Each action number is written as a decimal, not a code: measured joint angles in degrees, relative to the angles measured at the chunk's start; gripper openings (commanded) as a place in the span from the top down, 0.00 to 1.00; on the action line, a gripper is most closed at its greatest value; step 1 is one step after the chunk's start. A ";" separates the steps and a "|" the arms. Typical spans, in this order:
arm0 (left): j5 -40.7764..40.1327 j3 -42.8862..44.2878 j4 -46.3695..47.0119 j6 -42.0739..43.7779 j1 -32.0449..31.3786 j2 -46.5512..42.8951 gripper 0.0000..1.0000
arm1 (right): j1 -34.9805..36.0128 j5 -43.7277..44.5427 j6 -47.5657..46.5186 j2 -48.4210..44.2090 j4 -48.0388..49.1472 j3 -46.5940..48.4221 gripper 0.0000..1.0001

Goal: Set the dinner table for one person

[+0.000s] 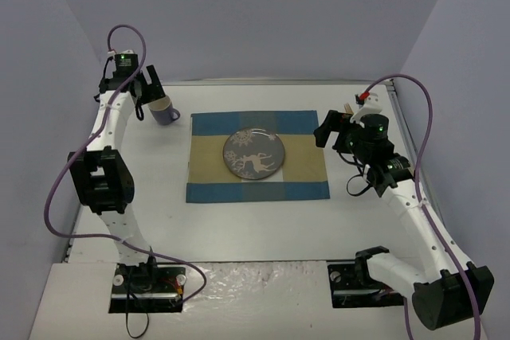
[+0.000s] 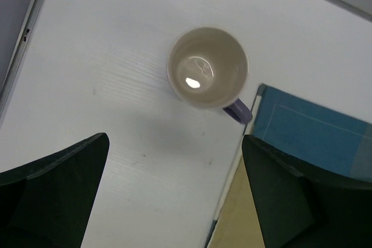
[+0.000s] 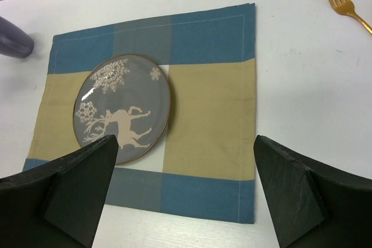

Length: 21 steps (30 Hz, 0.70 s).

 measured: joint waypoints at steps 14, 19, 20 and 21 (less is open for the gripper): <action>1.62 15.71 -4.52 3.19 3.12 17.91 0.37 | 0.00 -1.94 -0.68 -4.51 -0.41 -4.41 0.00; 2.54 17.49 -4.81 3.94 3.15 21.21 0.51 | 0.00 -2.12 -0.68 -4.50 -0.39 -4.54 0.00; 2.80 17.49 -4.85 4.11 3.17 21.55 0.55 | 0.00 -2.22 -0.69 -4.48 -0.38 -4.57 0.00; 3.08 17.49 -4.88 4.29 3.19 21.89 0.59 | 0.00 -2.32 -0.70 -4.47 -0.37 -4.60 0.00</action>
